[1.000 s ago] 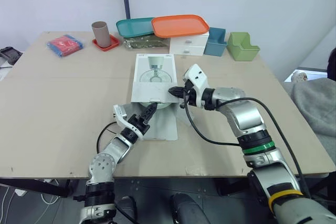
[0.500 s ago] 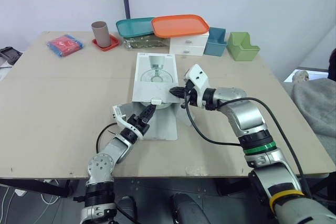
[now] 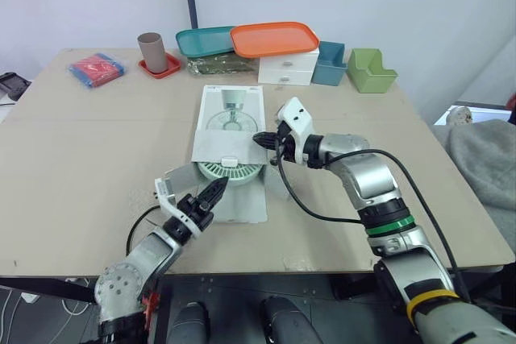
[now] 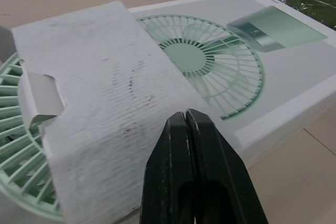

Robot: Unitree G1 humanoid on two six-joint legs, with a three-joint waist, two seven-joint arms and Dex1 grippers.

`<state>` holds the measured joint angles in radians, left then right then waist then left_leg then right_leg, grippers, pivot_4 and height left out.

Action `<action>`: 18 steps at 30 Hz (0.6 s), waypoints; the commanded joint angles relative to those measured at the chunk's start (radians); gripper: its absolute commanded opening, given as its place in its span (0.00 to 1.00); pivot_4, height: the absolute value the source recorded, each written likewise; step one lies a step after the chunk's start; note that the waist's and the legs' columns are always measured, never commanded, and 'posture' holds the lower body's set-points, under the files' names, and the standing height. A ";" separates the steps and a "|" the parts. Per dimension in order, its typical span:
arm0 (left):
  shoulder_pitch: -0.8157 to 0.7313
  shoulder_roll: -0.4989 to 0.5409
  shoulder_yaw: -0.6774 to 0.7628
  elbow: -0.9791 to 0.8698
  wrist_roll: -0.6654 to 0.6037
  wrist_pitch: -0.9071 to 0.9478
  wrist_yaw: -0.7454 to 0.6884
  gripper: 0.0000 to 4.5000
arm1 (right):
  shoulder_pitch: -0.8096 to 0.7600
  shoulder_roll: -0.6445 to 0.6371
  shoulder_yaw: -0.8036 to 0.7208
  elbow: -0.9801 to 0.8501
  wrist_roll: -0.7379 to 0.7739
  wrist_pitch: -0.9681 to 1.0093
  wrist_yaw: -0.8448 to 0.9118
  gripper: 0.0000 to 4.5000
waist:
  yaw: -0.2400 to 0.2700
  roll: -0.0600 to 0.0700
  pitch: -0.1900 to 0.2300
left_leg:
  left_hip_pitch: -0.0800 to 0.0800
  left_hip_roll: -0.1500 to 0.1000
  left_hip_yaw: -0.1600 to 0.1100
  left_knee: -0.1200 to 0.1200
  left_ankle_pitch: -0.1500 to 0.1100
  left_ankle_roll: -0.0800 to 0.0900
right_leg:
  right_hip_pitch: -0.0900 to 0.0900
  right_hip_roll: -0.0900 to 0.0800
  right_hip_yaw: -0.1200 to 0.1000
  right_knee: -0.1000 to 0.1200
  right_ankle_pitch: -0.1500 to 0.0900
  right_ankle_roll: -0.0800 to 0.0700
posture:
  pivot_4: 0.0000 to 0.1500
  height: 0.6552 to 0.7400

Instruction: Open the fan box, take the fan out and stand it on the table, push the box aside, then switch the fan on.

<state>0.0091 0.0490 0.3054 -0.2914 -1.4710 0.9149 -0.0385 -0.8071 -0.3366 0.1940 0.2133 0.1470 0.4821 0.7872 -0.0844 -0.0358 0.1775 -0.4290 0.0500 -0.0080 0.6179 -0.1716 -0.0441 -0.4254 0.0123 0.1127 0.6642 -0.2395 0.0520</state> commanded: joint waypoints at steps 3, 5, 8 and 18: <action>0.128 0.090 0.011 -0.073 -0.128 0.013 0.063 0.20 | -0.036 0.007 -0.009 -0.017 0.002 -0.015 0.004 0.00 | 0.000 0.000 0.000 | 0.000 0.000 0.000 0.000 0.000 0.000 | 0.000 0.000 0.000 0.000 -0.002 -0.004 | 1.00 1.00; 0.141 0.110 -0.003 -0.075 -0.150 -0.001 0.071 0.20 | -0.036 0.008 -0.009 -0.016 0.002 -0.015 0.005 0.00 | 0.000 0.000 0.000 | 0.000 0.000 0.000 0.000 0.000 0.000 | 0.000 0.000 0.000 0.000 -0.003 -0.005 | 1.00 1.00; 0.143 0.136 -0.027 -0.051 -0.127 -0.011 0.060 0.20 | -0.032 0.014 -0.006 -0.015 0.000 -0.017 0.001 0.00 | 0.001 0.000 0.000 | 0.000 0.000 0.000 0.001 0.000 0.000 | 0.000 0.000 0.000 0.000 -0.003 -0.005 | 1.00 1.00; 0.051 0.123 -0.089 0.078 -0.019 -0.080 0.005 0.20 | -0.023 0.002 -0.018 -0.043 0.006 0.003 0.006 0.00 | 0.008 0.000 0.000 | 0.001 -0.001 -0.001 0.002 0.001 0.000 | 0.002 -0.001 0.000 0.000 -0.002 -0.006 | 1.00 1.00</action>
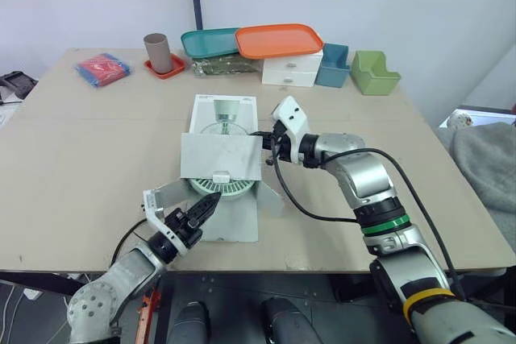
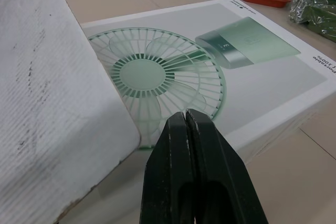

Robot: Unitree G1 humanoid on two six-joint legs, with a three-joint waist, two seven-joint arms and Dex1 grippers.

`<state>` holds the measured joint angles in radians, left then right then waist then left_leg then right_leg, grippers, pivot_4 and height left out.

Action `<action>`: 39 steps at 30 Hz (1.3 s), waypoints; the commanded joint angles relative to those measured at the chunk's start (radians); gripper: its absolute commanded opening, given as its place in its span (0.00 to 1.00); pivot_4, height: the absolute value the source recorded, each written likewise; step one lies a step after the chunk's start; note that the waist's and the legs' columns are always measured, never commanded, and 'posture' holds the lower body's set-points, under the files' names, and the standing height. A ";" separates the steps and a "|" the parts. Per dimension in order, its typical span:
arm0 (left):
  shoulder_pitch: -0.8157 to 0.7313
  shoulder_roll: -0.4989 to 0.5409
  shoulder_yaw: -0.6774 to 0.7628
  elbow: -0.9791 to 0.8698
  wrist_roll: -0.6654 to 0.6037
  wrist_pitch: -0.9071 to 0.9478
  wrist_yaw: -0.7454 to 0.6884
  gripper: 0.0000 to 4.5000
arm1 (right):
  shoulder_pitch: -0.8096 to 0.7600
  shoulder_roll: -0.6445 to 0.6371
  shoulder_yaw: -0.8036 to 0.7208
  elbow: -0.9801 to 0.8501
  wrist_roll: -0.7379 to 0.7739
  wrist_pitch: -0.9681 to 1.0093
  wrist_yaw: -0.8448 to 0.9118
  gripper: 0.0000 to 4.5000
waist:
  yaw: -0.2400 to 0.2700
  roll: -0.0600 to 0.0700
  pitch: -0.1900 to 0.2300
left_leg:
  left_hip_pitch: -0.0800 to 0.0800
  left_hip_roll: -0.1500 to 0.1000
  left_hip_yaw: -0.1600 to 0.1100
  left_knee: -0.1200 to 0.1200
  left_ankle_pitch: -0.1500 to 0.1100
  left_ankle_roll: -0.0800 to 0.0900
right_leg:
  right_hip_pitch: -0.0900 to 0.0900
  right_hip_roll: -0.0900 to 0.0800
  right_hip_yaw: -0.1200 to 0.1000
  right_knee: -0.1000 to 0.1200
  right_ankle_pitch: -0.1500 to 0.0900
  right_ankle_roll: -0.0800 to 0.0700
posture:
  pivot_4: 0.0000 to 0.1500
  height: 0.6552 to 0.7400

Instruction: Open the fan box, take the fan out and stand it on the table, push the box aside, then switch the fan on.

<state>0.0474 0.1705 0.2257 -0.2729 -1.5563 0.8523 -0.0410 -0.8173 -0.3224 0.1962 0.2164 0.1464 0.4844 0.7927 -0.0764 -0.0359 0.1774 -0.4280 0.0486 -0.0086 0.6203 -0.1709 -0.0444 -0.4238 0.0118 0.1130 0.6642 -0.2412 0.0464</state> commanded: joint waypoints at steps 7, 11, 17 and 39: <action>-0.004 0.011 -0.016 0.066 0.070 -0.022 -0.009 0.20 | -0.009 -0.067 -0.052 -0.025 0.000 0.011 -0.018 0.00 | 0.000 0.000 0.000 | 0.000 0.000 0.000 0.000 0.000 0.000 | 0.000 0.000 0.000 0.000 0.000 0.000 | 1.00 1.00; -0.005 0.020 -0.018 0.047 0.053 -0.013 0.011 0.20 | 0.014 -0.140 -0.112 -0.044 0.016 0.047 -0.025 0.00 | 0.001 0.000 0.000 | 0.000 0.000 0.000 0.000 0.000 0.000 | 0.000 0.000 0.000 0.000 0.000 0.000 | 1.00 1.00; -0.024 0.020 -0.026 0.047 0.041 -0.009 0.040 0.20 | 0.075 -0.211 -0.214 -0.277 0.153 0.177 0.016 0.00 | 0.000 0.000 0.000 | -0.001 -0.001 0.000 -0.001 0.000 0.000 | -0.001 -0.001 0.002 0.000 -0.001 0.001 | 1.00 1.00; -0.034 -0.002 -0.041 0.011 0.016 -0.031 0.109 0.20 | 0.093 -0.049 0.071 -0.386 0.191 0.213 -0.066 0.00 | 0.001 -0.002 0.000 | 0.000 -0.002 -0.002 -0.001 0.000 0.000 | -0.001 -0.001 0.001 -0.001 -0.001 0.000 | 1.00 1.00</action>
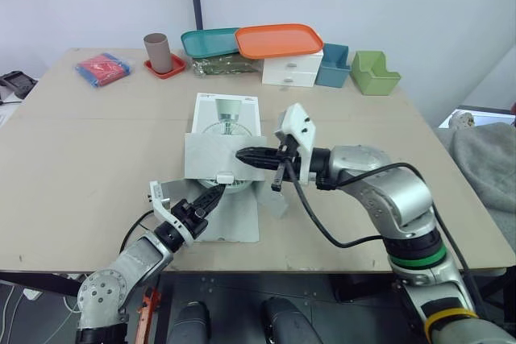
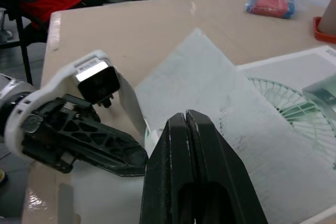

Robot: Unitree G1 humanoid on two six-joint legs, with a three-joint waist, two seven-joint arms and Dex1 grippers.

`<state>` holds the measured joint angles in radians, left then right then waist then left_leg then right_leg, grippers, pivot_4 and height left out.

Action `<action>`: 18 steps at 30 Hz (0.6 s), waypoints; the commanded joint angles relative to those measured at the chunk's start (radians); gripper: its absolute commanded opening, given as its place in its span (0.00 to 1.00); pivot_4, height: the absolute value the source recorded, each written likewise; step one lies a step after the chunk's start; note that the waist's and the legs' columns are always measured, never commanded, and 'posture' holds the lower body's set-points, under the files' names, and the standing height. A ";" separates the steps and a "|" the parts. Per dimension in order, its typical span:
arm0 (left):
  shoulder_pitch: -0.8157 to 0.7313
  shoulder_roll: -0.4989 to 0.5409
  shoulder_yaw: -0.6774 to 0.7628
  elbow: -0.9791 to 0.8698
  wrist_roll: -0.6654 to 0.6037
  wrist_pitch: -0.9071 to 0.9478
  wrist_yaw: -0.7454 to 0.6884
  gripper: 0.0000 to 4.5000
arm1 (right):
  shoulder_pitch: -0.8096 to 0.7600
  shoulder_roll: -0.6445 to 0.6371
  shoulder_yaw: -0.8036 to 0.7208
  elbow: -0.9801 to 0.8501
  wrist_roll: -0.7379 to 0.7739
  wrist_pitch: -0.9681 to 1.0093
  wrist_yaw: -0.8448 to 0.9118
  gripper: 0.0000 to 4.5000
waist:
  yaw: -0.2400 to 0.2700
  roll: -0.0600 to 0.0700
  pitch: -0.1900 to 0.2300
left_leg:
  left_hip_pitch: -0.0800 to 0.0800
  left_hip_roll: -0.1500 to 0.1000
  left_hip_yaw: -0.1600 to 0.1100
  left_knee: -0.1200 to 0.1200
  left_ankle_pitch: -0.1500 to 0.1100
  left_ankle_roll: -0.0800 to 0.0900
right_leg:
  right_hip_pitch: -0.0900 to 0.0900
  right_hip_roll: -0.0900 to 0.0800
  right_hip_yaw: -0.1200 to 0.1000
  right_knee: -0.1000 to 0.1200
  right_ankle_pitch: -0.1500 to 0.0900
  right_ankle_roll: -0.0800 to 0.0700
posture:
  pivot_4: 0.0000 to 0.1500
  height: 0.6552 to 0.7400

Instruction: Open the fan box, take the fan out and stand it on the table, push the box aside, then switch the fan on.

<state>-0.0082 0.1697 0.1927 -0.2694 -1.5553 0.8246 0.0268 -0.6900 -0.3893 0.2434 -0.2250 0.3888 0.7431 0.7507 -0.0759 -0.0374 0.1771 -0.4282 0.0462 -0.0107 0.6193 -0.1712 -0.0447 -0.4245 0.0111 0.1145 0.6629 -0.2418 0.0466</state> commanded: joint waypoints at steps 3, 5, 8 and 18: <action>0.030 -0.004 -0.003 0.000 0.017 -0.011 0.041 0.20 | -0.037 0.034 0.053 0.125 -0.096 -0.080 -0.026 0.00 | 0.001 0.000 0.000 | -0.001 0.000 0.000 0.000 0.000 0.000 | 0.000 0.000 0.000 0.000 0.000 0.000 | 1.00 1.00; 0.039 -0.003 -0.002 -0.008 0.016 -0.015 0.042 0.20 | -0.039 0.043 0.060 0.159 -0.115 -0.095 -0.022 0.00 | 0.000 0.000 0.000 | -0.001 0.000 0.000 0.000 0.000 0.000 | 0.000 0.000 0.000 0.000 -0.001 0.000 | 1.00 1.00; 0.055 -0.006 -0.001 -0.019 0.015 -0.027 0.046 0.20 | -0.043 0.051 0.070 0.196 -0.143 -0.123 -0.016 0.00 | 0.000 0.000 0.000 | -0.001 0.000 0.000 -0.001 -0.001 0.000 | -0.001 0.001 0.000 0.000 -0.001 0.000 | 1.00 1.00; 0.080 0.006 0.007 -0.034 0.006 -0.047 0.046 0.20 | -0.052 0.076 0.082 0.239 -0.184 -0.168 0.004 0.00 | -0.003 0.000 0.000 | 0.000 0.001 0.000 -0.001 -0.001 -0.001 | 0.000 0.001 0.000 0.000 -0.001 0.000 | 1.00 1.00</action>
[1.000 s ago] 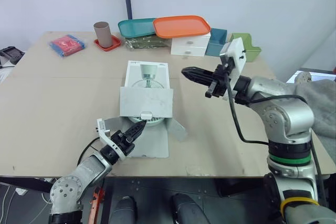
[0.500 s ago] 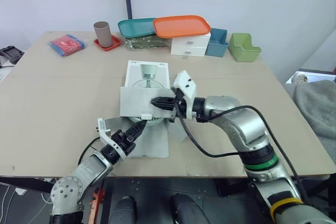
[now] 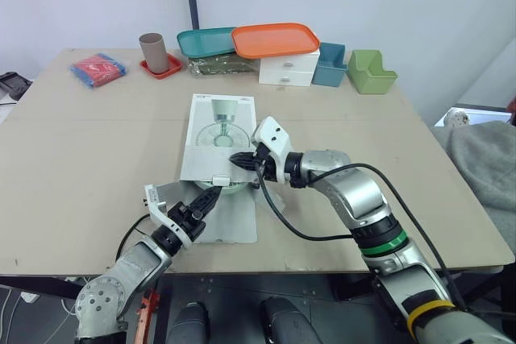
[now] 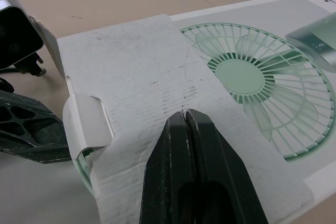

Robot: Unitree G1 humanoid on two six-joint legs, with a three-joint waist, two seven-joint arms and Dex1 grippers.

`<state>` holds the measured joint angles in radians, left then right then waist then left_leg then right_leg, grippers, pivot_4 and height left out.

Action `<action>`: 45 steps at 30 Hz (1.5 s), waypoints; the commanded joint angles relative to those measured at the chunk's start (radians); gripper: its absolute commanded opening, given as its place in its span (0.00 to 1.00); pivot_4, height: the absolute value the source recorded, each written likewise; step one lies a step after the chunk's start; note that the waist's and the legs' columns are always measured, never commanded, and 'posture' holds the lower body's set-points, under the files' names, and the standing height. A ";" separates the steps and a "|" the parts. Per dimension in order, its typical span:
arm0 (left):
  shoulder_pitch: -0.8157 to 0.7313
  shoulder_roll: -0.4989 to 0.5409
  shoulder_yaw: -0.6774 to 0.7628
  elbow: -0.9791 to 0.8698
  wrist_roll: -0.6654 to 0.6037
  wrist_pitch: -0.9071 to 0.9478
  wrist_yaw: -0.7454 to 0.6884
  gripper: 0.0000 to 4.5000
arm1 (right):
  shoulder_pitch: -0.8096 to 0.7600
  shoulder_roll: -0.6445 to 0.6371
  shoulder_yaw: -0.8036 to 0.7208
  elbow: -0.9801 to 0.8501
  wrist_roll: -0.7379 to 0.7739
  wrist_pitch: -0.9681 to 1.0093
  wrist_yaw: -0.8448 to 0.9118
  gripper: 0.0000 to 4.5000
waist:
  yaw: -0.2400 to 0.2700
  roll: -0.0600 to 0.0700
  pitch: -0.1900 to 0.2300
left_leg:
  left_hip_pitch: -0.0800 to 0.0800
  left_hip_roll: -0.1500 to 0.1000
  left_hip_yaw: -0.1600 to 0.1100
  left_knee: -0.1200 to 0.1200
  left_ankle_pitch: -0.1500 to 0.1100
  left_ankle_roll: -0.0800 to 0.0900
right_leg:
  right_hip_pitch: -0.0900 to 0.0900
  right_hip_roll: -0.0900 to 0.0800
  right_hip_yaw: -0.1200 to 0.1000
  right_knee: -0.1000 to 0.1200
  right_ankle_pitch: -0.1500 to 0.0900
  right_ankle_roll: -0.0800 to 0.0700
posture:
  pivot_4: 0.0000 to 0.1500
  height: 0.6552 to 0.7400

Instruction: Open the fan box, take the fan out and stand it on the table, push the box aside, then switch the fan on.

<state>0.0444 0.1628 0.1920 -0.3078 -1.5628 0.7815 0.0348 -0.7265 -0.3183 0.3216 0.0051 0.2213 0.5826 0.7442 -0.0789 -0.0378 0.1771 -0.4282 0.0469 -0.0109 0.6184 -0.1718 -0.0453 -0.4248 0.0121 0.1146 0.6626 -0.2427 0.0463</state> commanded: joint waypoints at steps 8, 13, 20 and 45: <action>0.033 0.023 0.011 0.001 0.013 -0.005 0.042 0.20 | 0.043 -0.099 -0.028 -0.200 0.057 0.064 0.119 0.00 | 0.002 0.000 0.000 | -0.001 0.000 0.000 0.000 -0.001 0.000 | 0.000 0.000 0.000 0.000 -0.001 0.000 | 1.00 1.00; 0.036 0.031 0.015 -0.001 0.011 -0.008 0.044 0.20 | 0.075 -0.161 -0.018 -0.312 0.077 0.137 0.135 0.00 | 0.000 0.000 0.000 | 0.000 0.001 0.000 -0.001 -0.002 -0.001 | -0.001 0.001 0.000 0.000 -0.003 -0.002 | 1.00 1.00; 0.036 0.034 0.013 0.009 0.018 -0.007 0.036 0.20 | 0.080 -0.161 -0.005 -0.319 0.068 0.155 0.127 0.00 | 0.000 0.000 0.000 | 0.000 0.000 0.000 -0.001 -0.003 -0.001 | -0.001 0.000 0.000 0.000 -0.003 -0.002 | 1.00 1.00; 0.031 0.022 0.008 0.013 0.023 -0.016 0.050 0.20 | 0.049 -0.138 0.013 -0.245 0.017 0.175 0.088 0.00 | 0.000 0.000 0.000 | 0.000 0.000 0.000 0.000 -0.002 -0.001 | -0.001 0.000 0.000 0.000 -0.003 -0.002 | 1.00 1.00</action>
<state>0.0534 0.1748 0.1925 -0.3228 -1.5695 0.7683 0.0445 -0.6453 -0.4588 0.3544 -0.2421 0.2509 0.7565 0.8635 -0.0788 -0.0382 0.1775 -0.4280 0.0473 -0.0110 0.6180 -0.1742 -0.0465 -0.4254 0.0123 0.1143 0.6626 -0.2452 0.0444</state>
